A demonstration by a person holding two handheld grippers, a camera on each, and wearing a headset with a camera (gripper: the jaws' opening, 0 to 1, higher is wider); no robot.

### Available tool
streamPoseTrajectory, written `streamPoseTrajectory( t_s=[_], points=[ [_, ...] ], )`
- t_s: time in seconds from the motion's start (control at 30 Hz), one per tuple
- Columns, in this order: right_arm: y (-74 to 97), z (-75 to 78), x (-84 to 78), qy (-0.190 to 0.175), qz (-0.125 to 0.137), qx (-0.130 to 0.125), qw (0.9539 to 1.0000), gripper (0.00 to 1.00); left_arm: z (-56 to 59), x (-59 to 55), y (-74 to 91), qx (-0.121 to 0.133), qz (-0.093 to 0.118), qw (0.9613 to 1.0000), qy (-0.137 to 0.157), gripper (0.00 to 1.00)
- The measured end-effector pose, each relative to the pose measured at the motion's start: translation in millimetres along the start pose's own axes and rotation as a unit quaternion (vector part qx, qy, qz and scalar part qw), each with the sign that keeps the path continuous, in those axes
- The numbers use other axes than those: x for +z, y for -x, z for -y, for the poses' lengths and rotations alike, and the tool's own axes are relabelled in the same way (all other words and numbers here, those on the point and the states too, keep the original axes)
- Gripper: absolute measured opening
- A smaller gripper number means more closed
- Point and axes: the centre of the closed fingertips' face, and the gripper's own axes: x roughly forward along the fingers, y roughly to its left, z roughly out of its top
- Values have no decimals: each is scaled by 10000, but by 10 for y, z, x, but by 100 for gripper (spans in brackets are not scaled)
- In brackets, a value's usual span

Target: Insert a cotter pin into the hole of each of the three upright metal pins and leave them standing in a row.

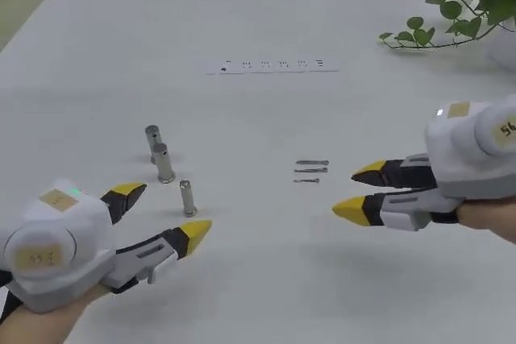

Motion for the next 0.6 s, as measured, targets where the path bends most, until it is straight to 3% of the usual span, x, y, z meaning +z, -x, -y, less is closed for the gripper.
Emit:
streamPoseTrajectory(
  t_s=[0.3, 0.6],
  points=[
    [-143, 141, 34, 316, -325, 198, 9988, 34, 182, 69, 113, -378, 78, 9992, -114, 73],
    [-319, 245, 35, 649, -591, 339, 9956, 30, 255, 85, 162, -538, 103, 9984, -146, 76]
  ],
)
